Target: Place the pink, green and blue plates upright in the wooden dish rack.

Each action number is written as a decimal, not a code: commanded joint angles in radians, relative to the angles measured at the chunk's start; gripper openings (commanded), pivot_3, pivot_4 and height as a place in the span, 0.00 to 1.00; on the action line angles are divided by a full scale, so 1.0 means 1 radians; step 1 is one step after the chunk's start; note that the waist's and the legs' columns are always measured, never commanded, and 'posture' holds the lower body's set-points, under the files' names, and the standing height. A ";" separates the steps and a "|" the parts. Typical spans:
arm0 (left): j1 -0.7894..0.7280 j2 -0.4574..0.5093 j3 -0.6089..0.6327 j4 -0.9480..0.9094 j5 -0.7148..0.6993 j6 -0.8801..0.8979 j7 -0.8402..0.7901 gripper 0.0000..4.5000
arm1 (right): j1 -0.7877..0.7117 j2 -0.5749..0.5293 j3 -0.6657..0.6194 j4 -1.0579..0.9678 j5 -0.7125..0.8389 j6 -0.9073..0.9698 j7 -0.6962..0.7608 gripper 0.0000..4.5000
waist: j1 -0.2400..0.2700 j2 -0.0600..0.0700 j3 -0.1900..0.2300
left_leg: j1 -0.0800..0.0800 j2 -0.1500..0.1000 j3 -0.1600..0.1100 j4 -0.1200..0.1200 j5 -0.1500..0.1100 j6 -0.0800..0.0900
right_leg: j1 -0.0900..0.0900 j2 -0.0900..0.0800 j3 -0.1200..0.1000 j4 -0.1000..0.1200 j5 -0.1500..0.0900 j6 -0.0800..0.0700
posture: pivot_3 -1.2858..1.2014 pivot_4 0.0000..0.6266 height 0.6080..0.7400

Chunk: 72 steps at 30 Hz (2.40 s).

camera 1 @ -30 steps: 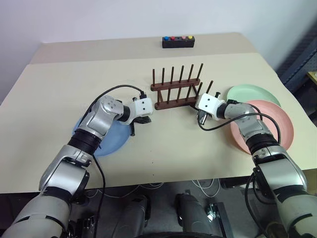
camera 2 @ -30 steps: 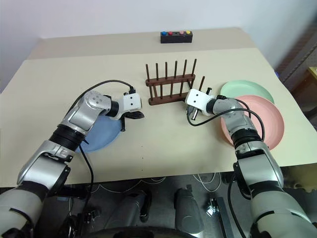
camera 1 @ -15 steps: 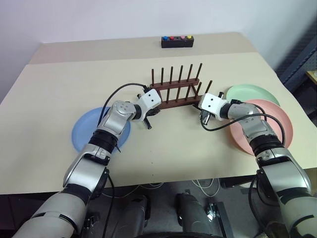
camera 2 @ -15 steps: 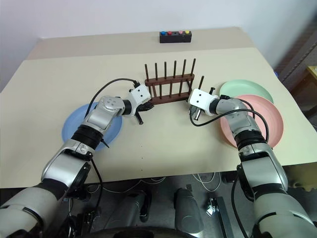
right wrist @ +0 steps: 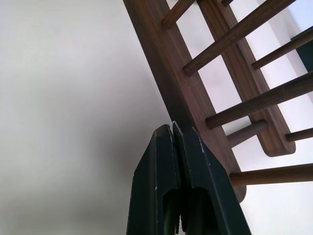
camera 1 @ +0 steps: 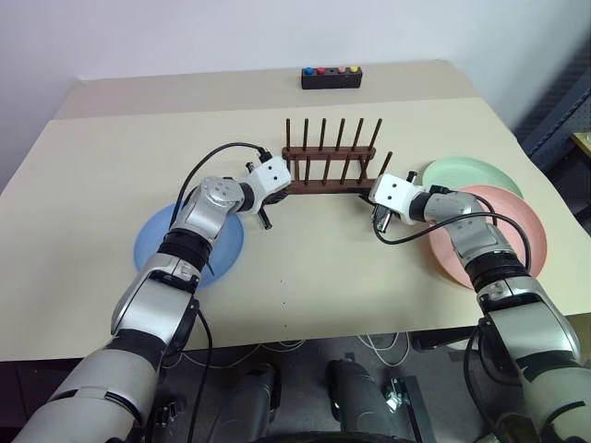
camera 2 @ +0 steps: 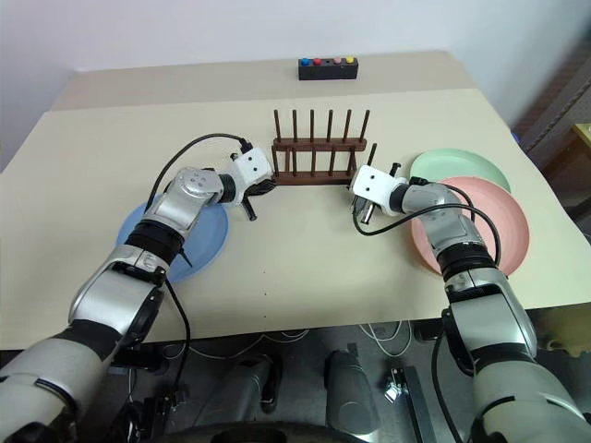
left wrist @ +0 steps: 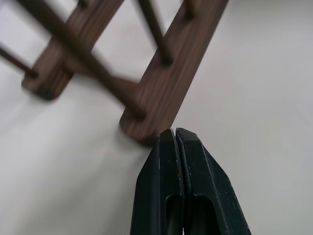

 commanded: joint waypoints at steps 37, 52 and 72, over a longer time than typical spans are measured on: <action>0.296 0.395 0.390 -0.883 -0.651 0.671 -0.222 0.83 | 0.076 -0.062 -0.327 -0.701 0.699 0.852 0.269 0.49 | 0.007 0.001 0.000 | -0.001 0.001 -0.002 -0.001 -0.001 0.001 | -0.001 0.000 0.000 -0.001 0.000 0.000 | 0.52 0.24 1.00; 0.394 0.458 0.419 -0.982 -0.764 0.624 -0.323 1.00 | 0.223 -0.284 -0.395 -0.967 0.762 1.197 0.171 0.99 | 0.016 0.001 0.000 | -0.001 0.001 0.000 -0.003 -0.002 0.002 | -0.001 -0.003 0.000 -0.003 0.000 -0.001 | 0.52 0.24 1.00; 0.432 0.371 0.345 -0.953 -0.800 0.395 -0.457 1.00 | 0.974 -0.569 -0.648 -1.274 0.595 1.073 0.261 0.99 | 0.037 0.001 0.000 | -0.002 0.001 0.003 0.000 -0.004 0.005 | 0.001 -0.004 0.000 -0.005 0.000 -0.001 | 0.52 0.24 1.00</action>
